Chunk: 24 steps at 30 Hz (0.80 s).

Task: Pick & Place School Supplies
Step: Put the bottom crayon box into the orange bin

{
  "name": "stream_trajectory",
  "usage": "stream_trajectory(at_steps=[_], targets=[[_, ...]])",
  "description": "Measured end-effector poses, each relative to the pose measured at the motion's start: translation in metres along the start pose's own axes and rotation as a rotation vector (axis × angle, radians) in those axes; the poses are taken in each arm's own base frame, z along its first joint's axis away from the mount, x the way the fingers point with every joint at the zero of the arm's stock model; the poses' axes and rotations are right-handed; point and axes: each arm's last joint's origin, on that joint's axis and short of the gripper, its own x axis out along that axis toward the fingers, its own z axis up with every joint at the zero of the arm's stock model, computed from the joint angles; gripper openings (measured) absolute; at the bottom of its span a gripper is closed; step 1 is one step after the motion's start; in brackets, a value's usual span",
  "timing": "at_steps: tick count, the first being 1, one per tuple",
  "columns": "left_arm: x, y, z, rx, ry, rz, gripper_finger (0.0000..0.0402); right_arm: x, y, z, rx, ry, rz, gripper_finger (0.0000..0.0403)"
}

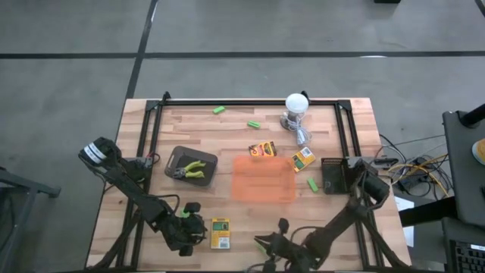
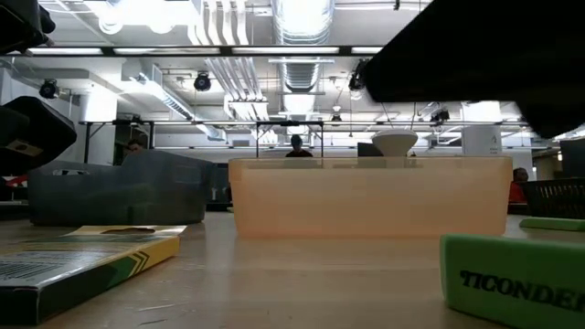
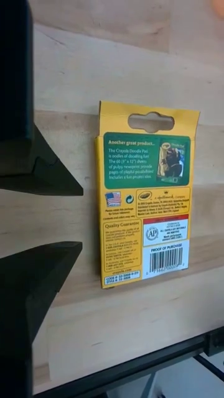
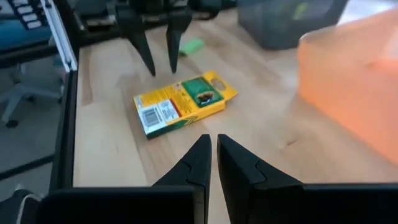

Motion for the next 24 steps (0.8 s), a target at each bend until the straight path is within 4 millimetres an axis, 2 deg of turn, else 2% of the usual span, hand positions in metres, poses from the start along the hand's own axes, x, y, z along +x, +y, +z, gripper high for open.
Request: stream_trajectory(at_steps=[12, 24], targets=[[0.000, 0.005, -0.005, 0.016, 0.029, 0.057, 0.0133, 0.036, -0.007, 0.018, -0.078, 0.143, 0.080, 0.0027], [0.007, 0.010, -0.011, 0.073, 0.032, 0.105, 0.0133, 0.049, -0.015, 0.021, -0.080, 0.179, 0.076, 0.0027]])
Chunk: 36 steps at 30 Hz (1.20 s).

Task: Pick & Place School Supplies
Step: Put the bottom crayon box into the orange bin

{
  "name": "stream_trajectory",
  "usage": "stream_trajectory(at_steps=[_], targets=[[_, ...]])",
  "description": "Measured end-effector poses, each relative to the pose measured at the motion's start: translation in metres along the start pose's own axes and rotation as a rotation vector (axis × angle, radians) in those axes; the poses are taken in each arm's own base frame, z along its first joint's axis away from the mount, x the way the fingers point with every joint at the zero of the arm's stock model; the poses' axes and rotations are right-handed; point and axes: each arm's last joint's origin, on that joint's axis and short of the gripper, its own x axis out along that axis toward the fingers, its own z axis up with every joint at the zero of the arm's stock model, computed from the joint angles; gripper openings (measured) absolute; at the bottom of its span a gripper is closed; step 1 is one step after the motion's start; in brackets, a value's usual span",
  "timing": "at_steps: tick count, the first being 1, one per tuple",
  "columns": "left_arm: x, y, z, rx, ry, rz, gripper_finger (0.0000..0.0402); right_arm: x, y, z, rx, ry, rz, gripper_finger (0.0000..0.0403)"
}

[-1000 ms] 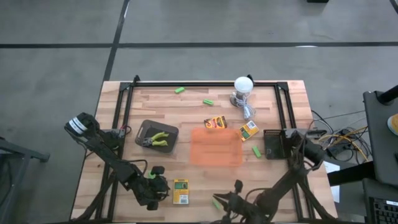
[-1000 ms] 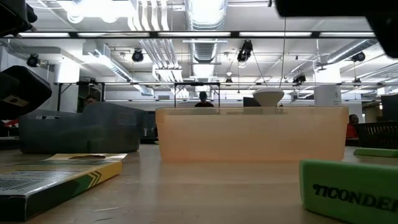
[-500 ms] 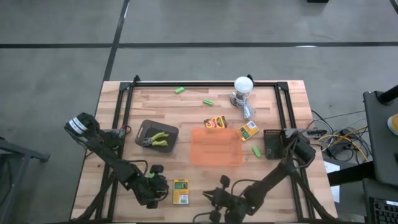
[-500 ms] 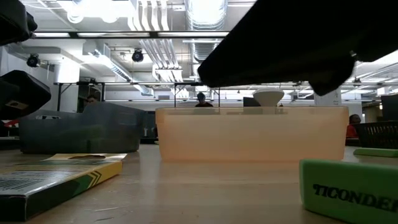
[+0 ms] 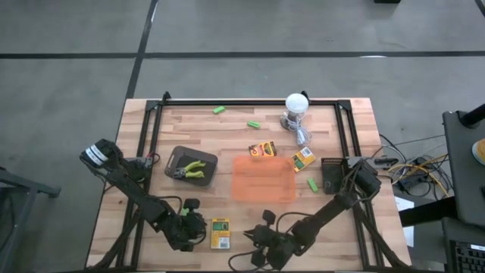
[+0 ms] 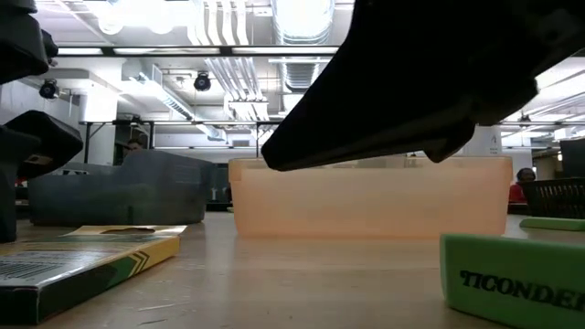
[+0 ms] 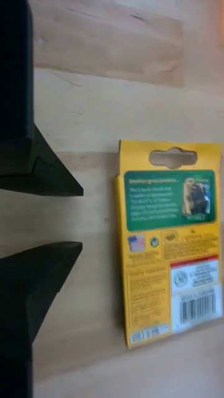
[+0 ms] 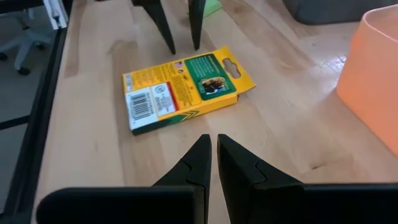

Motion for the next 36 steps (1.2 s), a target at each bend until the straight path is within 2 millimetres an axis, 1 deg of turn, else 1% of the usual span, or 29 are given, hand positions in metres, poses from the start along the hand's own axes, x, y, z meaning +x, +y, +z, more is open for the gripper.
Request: stream_trajectory(at_steps=[9, 15, 21, 26, 32, 36], targets=[[0.014, -0.006, -0.001, -0.017, -0.054, -0.020, 0.0133, 0.002, -0.002, 0.001, 0.003, 0.001, -0.006, 0.0027], [0.018, -0.008, 0.005, -0.029, -0.077, -0.024, 0.0133, 0.003, -0.002, 0.001, 0.002, 0.008, -0.002, 0.0027], [0.021, -0.006, 0.018, 0.006, -0.088, -0.028, 0.0133, 0.005, -0.005, -0.002, -0.016, 0.117, 0.059, 0.0027], [0.024, 0.001, 0.027, -0.010, -0.102, -0.012, 0.0133, 0.009, -0.009, -0.002, -0.016, 0.175, 0.076, 0.0027], [0.027, 0.006, 0.030, -0.028, -0.092, -0.018, 0.0133, 0.017, -0.016, 0.002, 0.013, 0.234, 0.109, 0.0027], [0.027, 0.006, 0.031, -0.028, -0.086, -0.028, 0.0133, 0.024, -0.023, 0.006, 0.075, 0.289, 0.131, 0.0027]])
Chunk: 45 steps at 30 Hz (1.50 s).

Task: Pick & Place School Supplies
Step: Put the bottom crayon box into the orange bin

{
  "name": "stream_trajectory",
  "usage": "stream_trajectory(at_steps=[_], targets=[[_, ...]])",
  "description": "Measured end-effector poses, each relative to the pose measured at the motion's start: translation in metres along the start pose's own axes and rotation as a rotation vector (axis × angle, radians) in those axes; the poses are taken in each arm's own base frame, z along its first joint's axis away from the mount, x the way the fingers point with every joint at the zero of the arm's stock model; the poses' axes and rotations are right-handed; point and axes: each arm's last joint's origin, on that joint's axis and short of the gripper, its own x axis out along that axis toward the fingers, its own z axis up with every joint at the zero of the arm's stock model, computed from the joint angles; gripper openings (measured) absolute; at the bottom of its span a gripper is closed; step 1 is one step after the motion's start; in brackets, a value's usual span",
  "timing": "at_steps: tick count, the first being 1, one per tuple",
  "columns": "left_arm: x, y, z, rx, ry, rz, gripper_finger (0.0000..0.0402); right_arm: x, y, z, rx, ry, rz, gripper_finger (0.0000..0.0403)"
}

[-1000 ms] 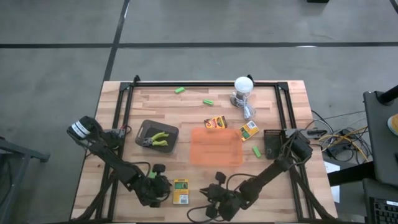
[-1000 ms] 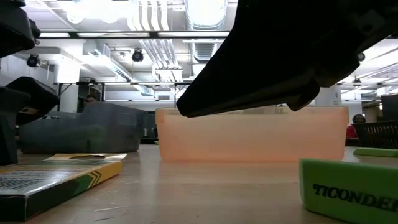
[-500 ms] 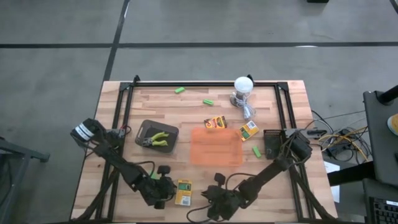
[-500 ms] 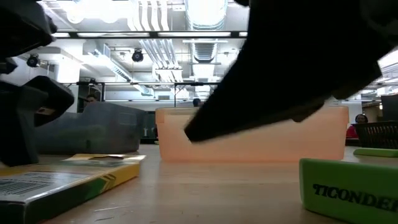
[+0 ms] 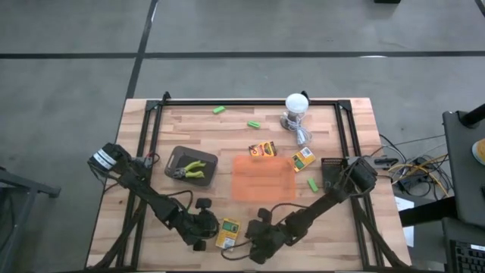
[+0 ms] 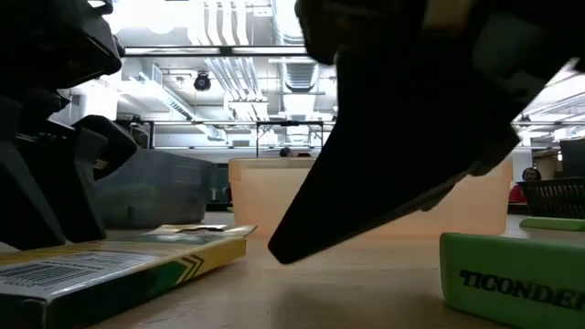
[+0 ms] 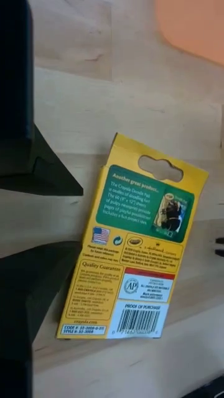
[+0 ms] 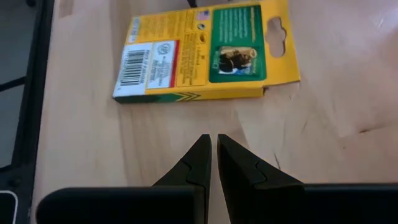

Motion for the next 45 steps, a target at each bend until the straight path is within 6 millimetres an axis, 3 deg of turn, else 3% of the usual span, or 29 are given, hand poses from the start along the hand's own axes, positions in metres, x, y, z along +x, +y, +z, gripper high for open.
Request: stream_trajectory(at_steps=[14, 25, 29, 45], targets=[[0.001, -0.006, 0.006, 0.016, -0.008, -0.091, 0.0133, 0.004, -0.007, 0.005, 0.007, 0.038, 0.007, 0.0027], [0.026, -0.018, 0.007, -0.022, 0.002, -0.130, 0.0133, 0.004, -0.005, 0.004, 0.009, 0.060, 0.035, 0.0027], [0.024, -0.019, 0.010, -0.089, 0.007, -0.145, 0.0133, 0.004, -0.005, 0.004, 0.004, 0.061, 0.034, 0.0027], [0.024, -0.017, 0.018, -0.096, 0.001, -0.148, 0.0133, 0.002, -0.003, 0.002, -0.010, 0.064, 0.038, 0.0027]])
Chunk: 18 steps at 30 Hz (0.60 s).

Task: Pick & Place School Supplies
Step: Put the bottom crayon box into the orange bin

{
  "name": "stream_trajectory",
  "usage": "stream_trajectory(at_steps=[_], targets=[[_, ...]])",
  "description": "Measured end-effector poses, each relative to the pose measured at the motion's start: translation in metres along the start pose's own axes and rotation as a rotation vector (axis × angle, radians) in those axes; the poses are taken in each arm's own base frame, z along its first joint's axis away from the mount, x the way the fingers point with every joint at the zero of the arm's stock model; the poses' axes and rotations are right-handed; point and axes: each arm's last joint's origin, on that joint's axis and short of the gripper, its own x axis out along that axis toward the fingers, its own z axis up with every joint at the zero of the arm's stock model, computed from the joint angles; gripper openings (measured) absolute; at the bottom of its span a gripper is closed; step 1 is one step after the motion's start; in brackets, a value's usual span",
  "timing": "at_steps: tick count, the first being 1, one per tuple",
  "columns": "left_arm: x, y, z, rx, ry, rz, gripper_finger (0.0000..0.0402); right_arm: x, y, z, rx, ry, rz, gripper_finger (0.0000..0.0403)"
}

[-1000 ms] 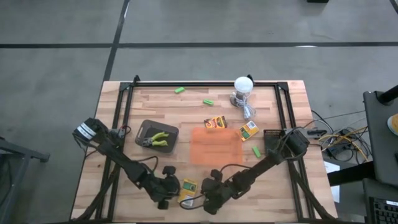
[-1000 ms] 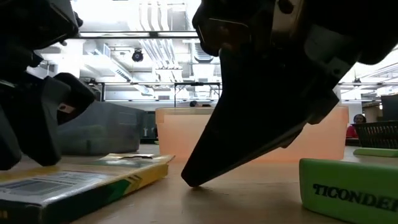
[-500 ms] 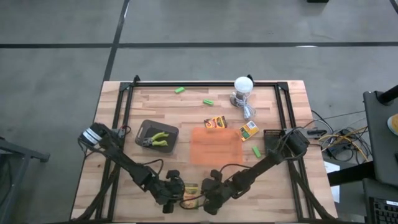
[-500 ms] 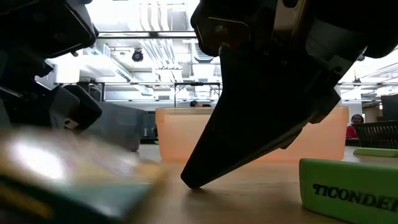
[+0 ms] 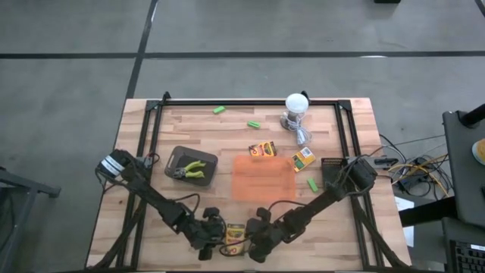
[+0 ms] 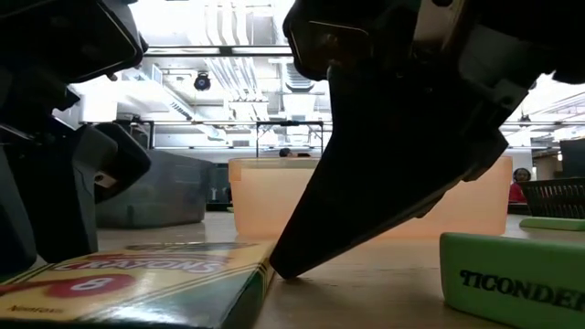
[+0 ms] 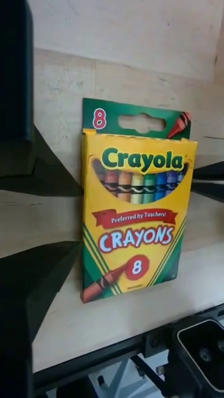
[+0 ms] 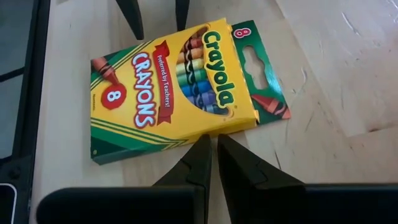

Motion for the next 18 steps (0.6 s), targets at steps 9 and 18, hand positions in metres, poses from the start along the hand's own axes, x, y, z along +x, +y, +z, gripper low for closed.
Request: stream_trajectory(at_steps=[9, 18], targets=[[0.002, 0.005, 0.006, -0.018, -0.016, -0.003, 0.0133, -0.001, 0.008, 0.004, -0.069, -0.029, 0.050, 0.0027], [0.002, 0.005, 0.006, -0.019, -0.010, -0.011, 0.0133, -0.003, 0.013, 0.010, -0.098, -0.054, 0.069, 0.0027]])
